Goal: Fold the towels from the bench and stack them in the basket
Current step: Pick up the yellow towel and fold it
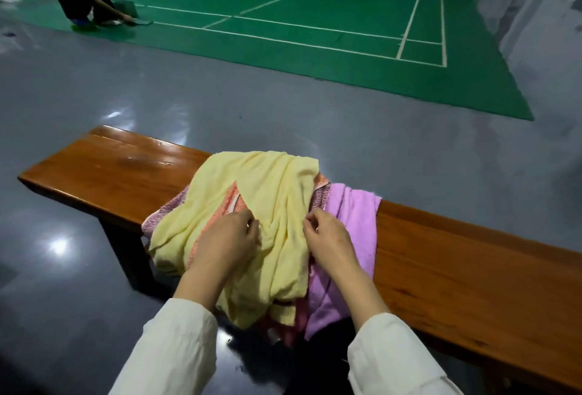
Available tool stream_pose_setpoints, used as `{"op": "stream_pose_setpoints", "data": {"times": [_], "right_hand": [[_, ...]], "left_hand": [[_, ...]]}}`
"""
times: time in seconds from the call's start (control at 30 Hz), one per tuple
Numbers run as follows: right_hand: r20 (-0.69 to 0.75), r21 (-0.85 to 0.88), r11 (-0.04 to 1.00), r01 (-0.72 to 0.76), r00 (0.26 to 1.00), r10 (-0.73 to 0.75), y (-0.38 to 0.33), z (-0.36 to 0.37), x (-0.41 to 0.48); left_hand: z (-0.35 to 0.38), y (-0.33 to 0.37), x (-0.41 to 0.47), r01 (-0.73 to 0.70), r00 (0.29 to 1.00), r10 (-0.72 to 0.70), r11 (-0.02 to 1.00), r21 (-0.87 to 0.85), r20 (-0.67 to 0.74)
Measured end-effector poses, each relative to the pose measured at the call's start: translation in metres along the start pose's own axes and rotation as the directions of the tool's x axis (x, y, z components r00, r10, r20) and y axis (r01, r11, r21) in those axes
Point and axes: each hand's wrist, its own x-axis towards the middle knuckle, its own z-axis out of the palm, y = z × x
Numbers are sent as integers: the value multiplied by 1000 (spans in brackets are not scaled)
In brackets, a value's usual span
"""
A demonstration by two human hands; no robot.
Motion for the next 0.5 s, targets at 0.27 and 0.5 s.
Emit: {"op": "stream_pose_setpoints", "data": {"times": [0.27, 0.5], "right_hand": [[23, 25, 999, -43, 999, 42, 3, 29, 26], [32, 307, 922, -235, 971, 237, 14, 29, 28]], "left_hand": [[30, 2, 1, 44, 999, -43, 997, 69, -9], [25, -4, 1, 52, 985, -93, 964, -262, -146]]}}
